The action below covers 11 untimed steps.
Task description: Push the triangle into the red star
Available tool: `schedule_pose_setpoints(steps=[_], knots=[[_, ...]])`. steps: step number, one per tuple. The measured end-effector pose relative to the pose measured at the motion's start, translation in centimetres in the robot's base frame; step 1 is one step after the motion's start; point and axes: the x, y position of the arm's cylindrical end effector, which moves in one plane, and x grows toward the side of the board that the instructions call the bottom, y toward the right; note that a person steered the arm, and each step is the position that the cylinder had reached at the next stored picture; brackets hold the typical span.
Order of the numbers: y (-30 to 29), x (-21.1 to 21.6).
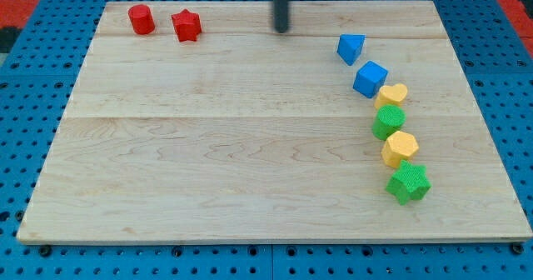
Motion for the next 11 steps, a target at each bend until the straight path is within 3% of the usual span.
schedule_pose_setpoints(steps=[1, 2, 3, 4, 5, 6, 7, 9, 10, 11], knots=[[7.2, 1.1], [8.7, 6.8], [1.2, 5.1], [-7.9, -0.1], [-6.8, -1.1], [-1.3, -3.2], [-6.7, -6.0], [-20.5, -2.5], [-11.4, -0.5], [-6.1, -0.8]])
